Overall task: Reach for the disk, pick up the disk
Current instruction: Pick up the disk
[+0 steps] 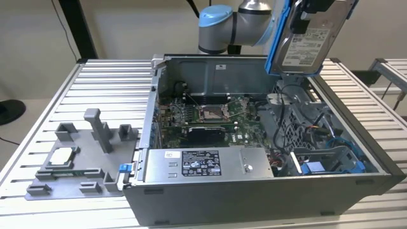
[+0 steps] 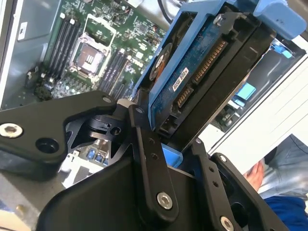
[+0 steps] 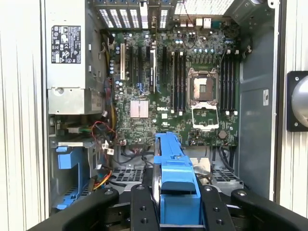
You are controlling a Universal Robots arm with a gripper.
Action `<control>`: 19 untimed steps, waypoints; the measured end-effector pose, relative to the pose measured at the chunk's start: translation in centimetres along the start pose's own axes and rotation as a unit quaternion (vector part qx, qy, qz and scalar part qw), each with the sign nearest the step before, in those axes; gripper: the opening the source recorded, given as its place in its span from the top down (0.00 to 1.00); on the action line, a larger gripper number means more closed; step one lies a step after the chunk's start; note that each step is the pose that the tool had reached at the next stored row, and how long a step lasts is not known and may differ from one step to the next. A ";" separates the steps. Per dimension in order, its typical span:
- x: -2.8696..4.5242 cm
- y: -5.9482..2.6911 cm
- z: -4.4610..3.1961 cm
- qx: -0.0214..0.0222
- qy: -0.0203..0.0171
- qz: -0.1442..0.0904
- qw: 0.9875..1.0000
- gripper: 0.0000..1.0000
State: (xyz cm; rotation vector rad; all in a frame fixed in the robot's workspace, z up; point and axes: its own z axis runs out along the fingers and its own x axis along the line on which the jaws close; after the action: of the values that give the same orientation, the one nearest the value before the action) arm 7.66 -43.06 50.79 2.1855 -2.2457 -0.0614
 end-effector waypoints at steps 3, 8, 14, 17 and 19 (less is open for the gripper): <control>0.38 -0.01 -0.01 0.000 0.000 0.000 1.000 1.00; 1.06 -0.03 -0.03 0.000 0.000 0.000 1.000 1.00; 2.17 -0.07 -0.05 0.000 0.000 0.000 1.000 1.00; 2.78 -0.09 -0.06 0.000 0.000 0.000 1.000 1.00; 3.17 -0.10 -0.07 -0.001 0.000 0.000 1.000 1.00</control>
State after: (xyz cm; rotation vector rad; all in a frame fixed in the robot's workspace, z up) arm 7.68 -46.23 50.79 2.1848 -2.2452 -0.0627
